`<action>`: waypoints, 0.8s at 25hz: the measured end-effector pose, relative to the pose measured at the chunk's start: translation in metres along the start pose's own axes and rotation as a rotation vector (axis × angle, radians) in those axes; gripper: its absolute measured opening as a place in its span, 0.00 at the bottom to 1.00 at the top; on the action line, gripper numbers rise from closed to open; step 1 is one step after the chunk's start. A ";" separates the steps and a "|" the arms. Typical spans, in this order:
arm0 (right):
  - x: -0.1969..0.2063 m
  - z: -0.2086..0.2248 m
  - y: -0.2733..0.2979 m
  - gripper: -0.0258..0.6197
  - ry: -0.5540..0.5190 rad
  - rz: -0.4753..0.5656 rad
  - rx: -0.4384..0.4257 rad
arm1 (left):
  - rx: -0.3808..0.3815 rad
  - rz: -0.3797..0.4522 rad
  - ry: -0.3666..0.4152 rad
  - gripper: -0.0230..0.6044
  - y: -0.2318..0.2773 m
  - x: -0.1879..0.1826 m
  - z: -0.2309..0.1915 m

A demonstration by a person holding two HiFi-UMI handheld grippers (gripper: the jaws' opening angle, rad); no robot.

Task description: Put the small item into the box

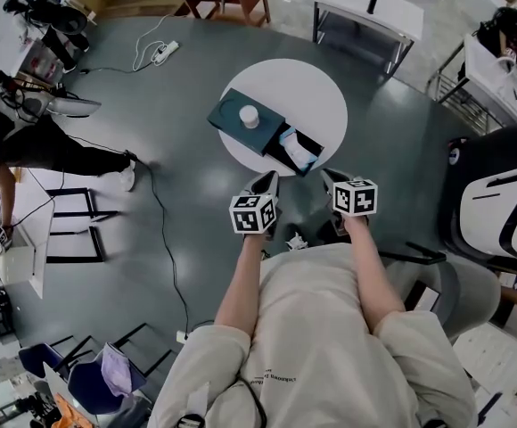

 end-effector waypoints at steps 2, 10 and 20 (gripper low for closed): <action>-0.001 -0.002 0.001 0.09 -0.001 -0.001 -0.004 | 0.004 -0.005 0.000 0.07 0.000 0.000 -0.001; 0.003 -0.002 0.002 0.09 -0.023 -0.011 -0.006 | 0.010 -0.003 -0.004 0.07 0.002 0.001 0.001; 0.006 0.002 -0.004 0.09 -0.029 0.000 -0.004 | 0.036 -0.031 0.040 0.07 0.008 0.002 0.013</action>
Point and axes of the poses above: the fingertips, and each gripper's own axes: y forward along the fingers, z to its right, x out of its underside, the point moved 4 cm from there along -y, backward along the fingers, and after that the axes turned 8 degrees about y, right-handed, at the moved point
